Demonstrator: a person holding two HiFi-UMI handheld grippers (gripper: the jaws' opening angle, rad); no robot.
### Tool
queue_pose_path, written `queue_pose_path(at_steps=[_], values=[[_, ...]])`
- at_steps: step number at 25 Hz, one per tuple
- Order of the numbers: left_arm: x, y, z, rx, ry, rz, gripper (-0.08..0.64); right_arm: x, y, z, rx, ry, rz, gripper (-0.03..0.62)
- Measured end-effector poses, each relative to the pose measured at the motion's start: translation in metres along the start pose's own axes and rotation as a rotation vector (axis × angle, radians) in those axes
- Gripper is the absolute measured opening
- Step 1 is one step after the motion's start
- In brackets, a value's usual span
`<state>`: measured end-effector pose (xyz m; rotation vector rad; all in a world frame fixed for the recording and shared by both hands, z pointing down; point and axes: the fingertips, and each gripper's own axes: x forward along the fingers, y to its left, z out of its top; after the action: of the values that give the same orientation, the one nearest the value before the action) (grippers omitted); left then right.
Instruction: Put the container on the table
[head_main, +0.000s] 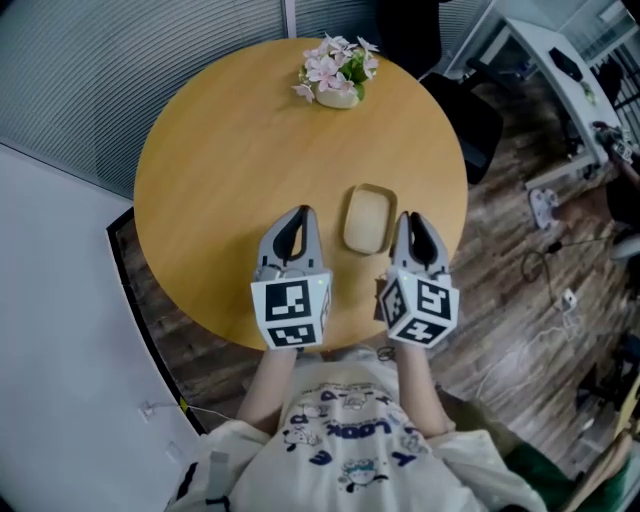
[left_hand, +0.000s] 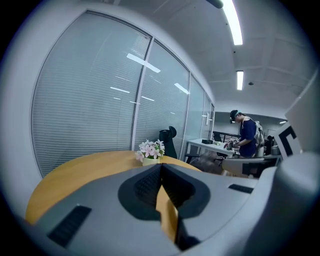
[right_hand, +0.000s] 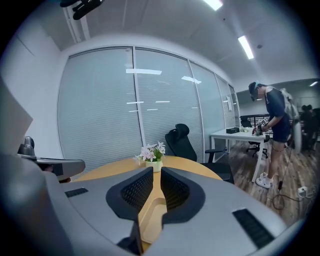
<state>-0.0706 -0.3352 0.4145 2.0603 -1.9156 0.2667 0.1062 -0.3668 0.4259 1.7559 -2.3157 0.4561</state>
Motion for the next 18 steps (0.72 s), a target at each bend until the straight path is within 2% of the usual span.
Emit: queue_pose_path(at_steps=[11, 18], values=[[-0.03, -0.006, 0.044, 0.026, -0.111, -0.019, 0.003, -0.032, 0.014, 0.042, -0.029, -0.114, 0.011, 0.048], [-0.037, -0.008, 0.059, 0.039, -0.147, -0.028, 0.003, -0.041, 0.018, 0.058, -0.039, -0.154, 0.016, 0.046]])
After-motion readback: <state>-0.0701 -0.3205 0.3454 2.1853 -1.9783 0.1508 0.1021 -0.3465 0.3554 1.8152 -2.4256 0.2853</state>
